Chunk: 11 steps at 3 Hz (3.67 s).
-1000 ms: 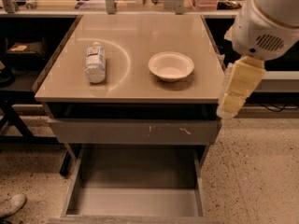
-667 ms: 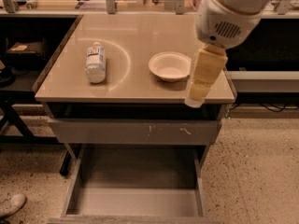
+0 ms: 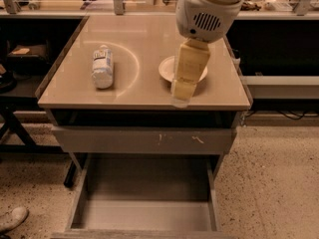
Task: Place blue plastic bottle into middle drawer
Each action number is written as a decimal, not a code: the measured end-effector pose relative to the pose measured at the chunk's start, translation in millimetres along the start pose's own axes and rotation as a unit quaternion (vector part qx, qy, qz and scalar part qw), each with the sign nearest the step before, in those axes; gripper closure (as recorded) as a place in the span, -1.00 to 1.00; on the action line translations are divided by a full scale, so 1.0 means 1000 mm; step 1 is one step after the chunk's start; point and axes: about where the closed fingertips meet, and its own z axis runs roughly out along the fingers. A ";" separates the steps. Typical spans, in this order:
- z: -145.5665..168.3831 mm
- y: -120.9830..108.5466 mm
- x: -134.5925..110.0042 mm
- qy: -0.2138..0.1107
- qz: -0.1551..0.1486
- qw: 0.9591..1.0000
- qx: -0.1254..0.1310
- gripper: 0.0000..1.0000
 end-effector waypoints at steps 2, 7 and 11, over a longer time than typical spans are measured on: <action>0.011 -0.032 -0.051 -0.052 0.016 0.998 0.023 -1.00; 0.073 -0.105 -0.157 -0.103 0.089 0.990 -0.047 -1.00; 0.134 -0.146 -0.193 -0.133 0.164 0.977 -0.040 -1.00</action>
Offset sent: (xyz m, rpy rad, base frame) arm 0.0927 0.0939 0.0244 0.1661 -0.0899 -0.0920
